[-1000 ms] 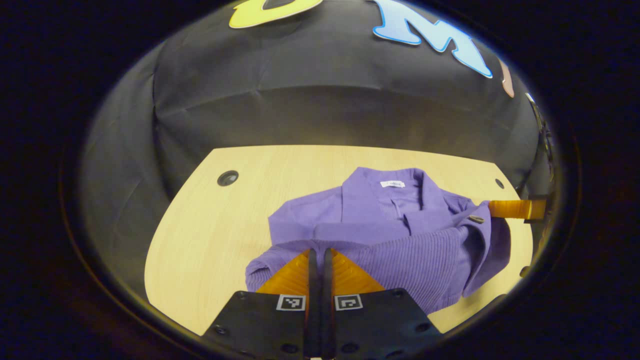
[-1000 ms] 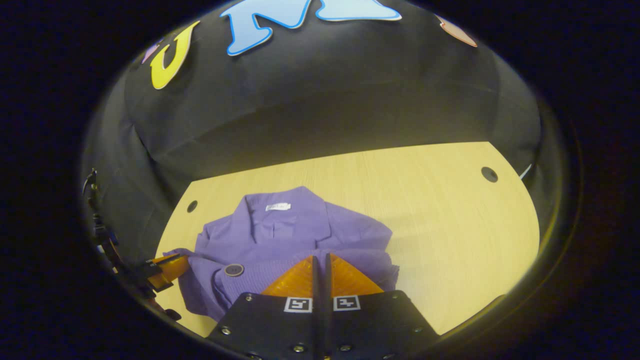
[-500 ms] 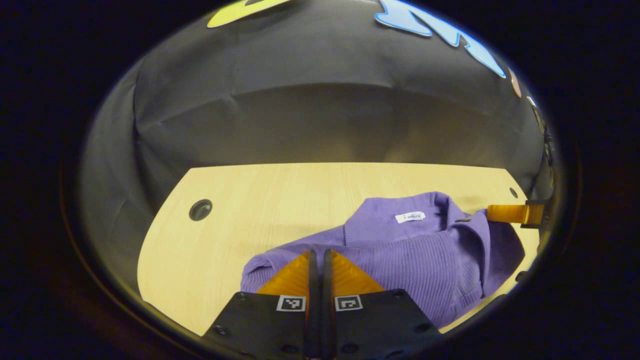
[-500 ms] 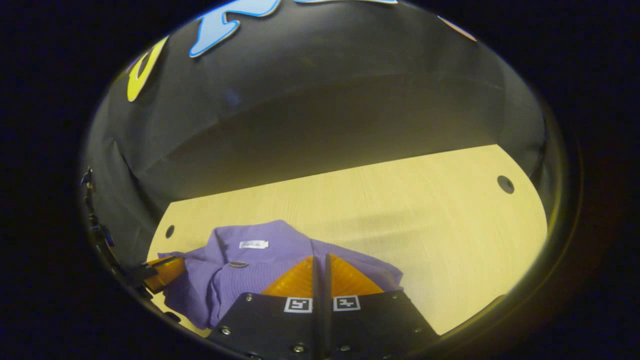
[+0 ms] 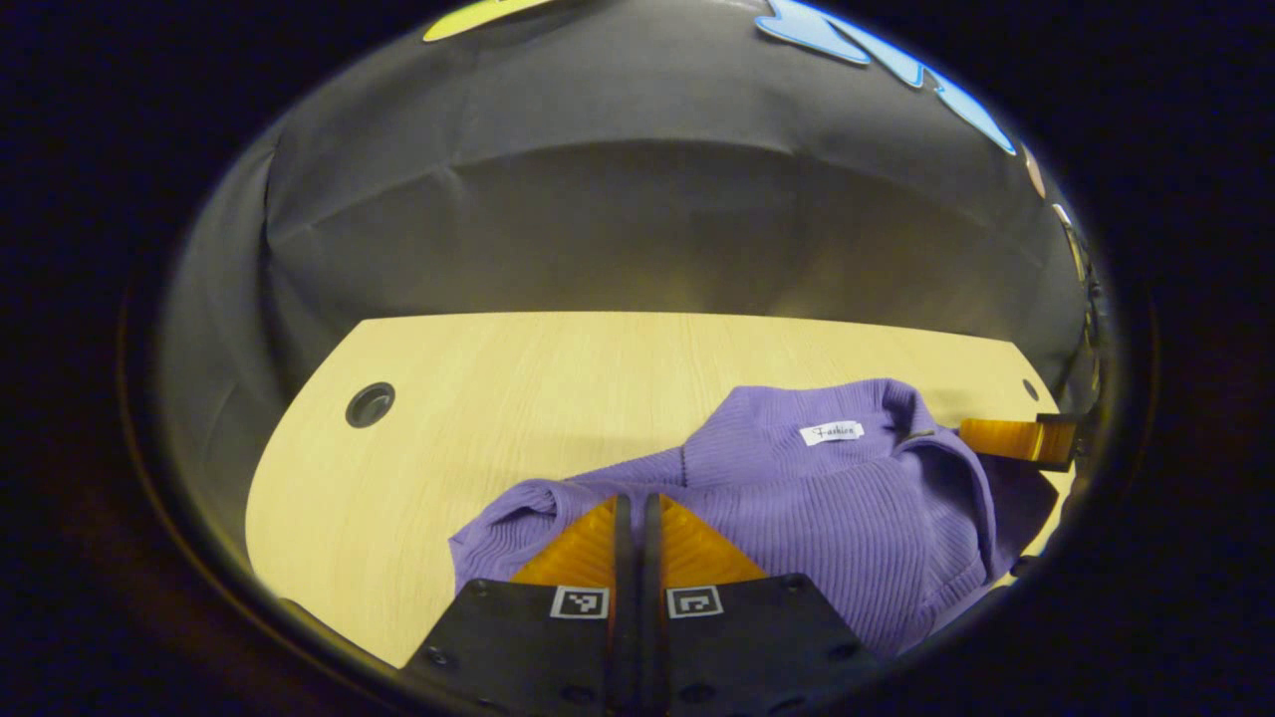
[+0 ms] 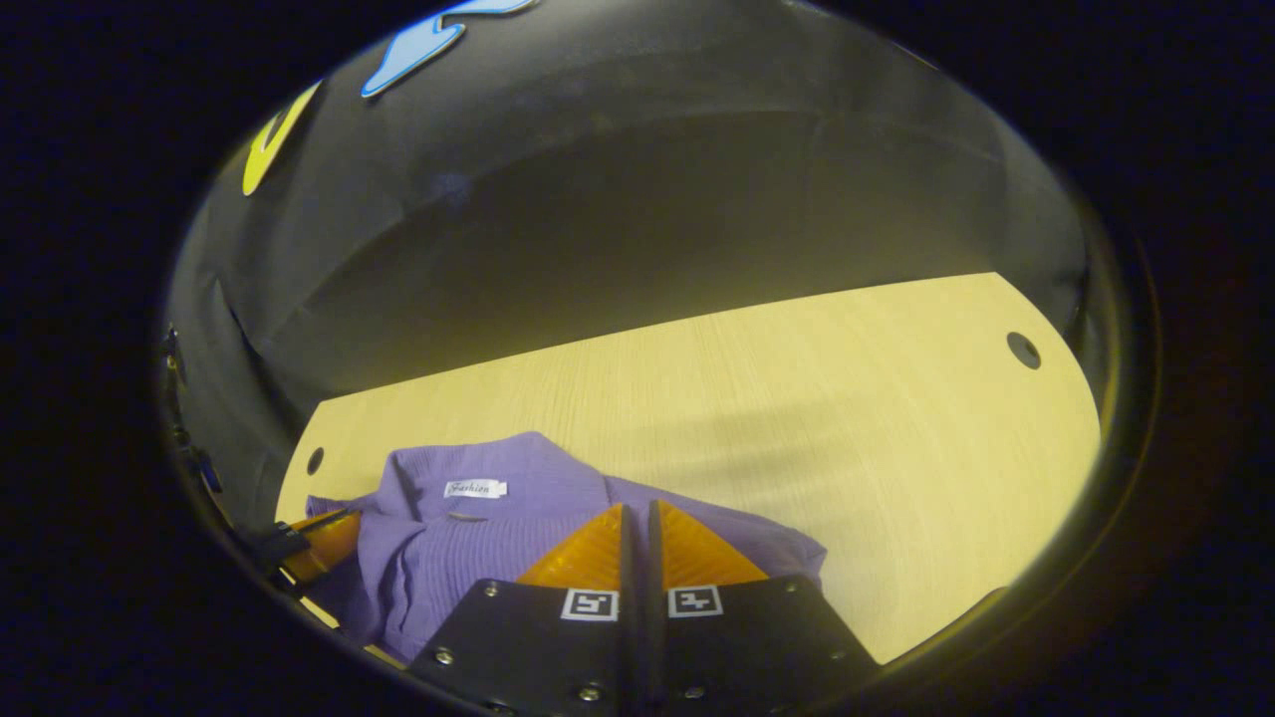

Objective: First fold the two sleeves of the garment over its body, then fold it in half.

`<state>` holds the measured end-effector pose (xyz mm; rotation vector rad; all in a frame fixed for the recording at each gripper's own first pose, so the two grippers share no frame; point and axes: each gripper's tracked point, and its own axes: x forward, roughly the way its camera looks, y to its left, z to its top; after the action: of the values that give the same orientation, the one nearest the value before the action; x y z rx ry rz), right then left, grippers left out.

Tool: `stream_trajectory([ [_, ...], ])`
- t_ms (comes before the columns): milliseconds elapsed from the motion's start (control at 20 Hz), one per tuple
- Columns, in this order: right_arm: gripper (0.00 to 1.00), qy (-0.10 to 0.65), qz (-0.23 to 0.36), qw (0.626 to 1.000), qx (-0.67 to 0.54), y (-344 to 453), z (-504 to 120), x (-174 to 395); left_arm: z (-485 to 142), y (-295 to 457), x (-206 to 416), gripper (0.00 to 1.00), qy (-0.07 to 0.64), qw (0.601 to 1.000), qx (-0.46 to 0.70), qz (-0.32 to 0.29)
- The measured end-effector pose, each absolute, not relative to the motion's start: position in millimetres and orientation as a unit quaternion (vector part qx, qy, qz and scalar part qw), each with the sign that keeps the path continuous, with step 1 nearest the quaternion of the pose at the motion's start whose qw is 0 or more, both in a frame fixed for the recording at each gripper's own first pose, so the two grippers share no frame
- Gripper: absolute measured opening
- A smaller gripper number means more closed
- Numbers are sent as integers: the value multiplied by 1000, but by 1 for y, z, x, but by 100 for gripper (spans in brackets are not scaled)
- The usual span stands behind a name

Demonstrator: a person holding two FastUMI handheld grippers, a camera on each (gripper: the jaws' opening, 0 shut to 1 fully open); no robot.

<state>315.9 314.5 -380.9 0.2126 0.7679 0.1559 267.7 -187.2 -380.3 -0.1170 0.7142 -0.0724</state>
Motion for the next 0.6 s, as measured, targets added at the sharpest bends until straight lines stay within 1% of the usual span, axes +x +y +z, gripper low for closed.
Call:
stream_trajectory([
  [300, 4, 352, 74, 928, 95, 313, -367, 312, -365, -184, 264, 7, 340, 937, -73, -25],
  [450, 3, 352, 79, 927, 98, 313, -357, 302, -355, -183, 257, 7, 340, 937, -73, -27],
  [550, 8, 353, 80, 927, 101, 311, -354, 300, -350, -182, 255, 8, 336, 939, -68, -29],
  [600, 11, 353, 83, 926, 105, 313, -351, 298, -348, -183, 253, 11, 335, 939, -65, -29],
])
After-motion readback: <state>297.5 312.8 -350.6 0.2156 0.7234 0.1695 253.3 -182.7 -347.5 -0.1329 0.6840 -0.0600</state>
